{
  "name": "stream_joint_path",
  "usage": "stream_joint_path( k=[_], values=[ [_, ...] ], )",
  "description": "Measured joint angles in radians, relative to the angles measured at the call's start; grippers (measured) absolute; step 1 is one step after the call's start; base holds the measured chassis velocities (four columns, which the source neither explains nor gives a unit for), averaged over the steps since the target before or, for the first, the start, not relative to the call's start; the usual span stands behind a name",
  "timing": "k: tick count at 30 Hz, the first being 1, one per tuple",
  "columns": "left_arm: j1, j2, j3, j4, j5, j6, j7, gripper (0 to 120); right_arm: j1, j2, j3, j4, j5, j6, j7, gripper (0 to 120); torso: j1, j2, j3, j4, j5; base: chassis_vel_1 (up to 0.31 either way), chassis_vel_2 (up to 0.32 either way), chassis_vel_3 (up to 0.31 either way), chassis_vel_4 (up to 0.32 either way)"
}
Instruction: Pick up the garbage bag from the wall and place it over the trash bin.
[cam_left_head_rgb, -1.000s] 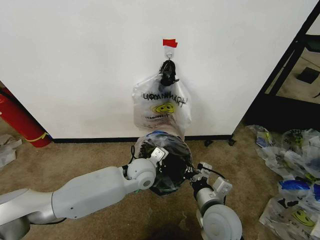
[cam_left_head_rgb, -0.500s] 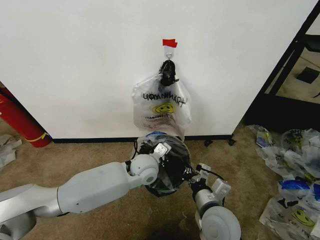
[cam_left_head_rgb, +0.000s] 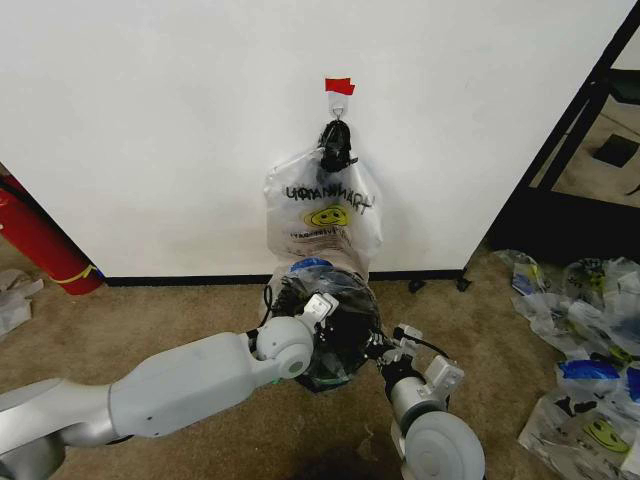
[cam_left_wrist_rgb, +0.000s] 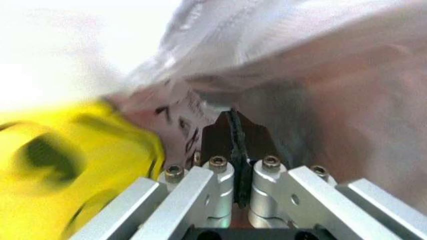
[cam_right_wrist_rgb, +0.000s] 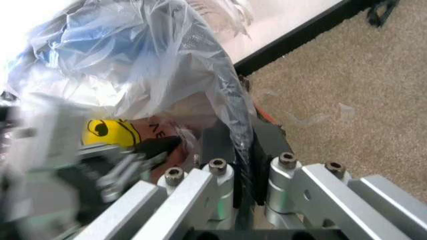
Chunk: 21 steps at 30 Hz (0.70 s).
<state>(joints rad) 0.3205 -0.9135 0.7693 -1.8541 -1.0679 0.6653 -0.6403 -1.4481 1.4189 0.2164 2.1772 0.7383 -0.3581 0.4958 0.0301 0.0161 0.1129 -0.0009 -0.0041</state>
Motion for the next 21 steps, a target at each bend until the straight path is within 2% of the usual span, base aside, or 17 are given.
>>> stream_joint_path(
  k=[2, 4, 6, 10, 13, 14, 21],
  values=[
    [0.006, 0.024, -0.015, -0.042, -0.003, -0.003, 0.001, 0, 0.005, -0.001, 0.005, -0.009, 0.003, 0.0, 0.002, 1, 0.0, 0.0, 0.0, -0.0001, 0.0, 0.0, 0.0, 0.0, 0.0],
    [0.006, 0.024, -0.015, -0.042, -0.003, -0.003, 0.001, 0, 0.005, -0.001, 0.005, -0.009, 0.003, 0.0, 0.002, 1, 0.0, 0.0, 0.0, -0.0001, 0.0, 0.0, 0.0, 0.0, 0.0],
    [0.017, 0.05, -0.057, -0.09, -0.004, -0.008, 0.001, 0, 0.013, -0.002, 0.011, -0.017, 0.009, 0.001, 0.004, 1, 0.0, 0.0, 0.0, -0.0001, 0.0, 0.0, 0.0, 0.0, 0.0],
    [0.02, 0.057, -0.084, -0.097, 0.0, -0.015, 0.001, 0, 0.015, -0.002, 0.012, -0.018, 0.011, 0.001, 0.005, 1, 0.0, 0.0, 0.0, 0.0, 0.0, 0.0, 0.0, 0.0, 0.0],
    [0.024, 0.047, -0.1, -0.065, 0.033, -0.033, 0.004, 0, 0.014, 0.004, 0.008, -0.014, 0.014, 0.001, 0.006, 1, 0.0, 0.0, 0.0, -0.0001, 0.0002, 0.0, 0.0, 0.0, 0.0],
    [0.033, 0.031, -0.1, -0.031, 0.062, -0.045, 0.012, 0, 0.014, 0.009, 0.004, -0.007, 0.016, 0.001, 0.008, 1, 0.0, 0.0, 0.0, -0.0002, -0.0001, 0.0, 0.0, 0.0, 0.0],
    [0.073, -0.005, -0.1, 0.024, 0.099, -0.075, 0.018, 0, 0.002, 0.011, 0.004, 0.027, 0.037, -0.003, 0.016, 1, 0.0, 0.0, 0.0, 0.0, 0.0, 0.0, 0.0, 0.0, 0.0]
  ],
)
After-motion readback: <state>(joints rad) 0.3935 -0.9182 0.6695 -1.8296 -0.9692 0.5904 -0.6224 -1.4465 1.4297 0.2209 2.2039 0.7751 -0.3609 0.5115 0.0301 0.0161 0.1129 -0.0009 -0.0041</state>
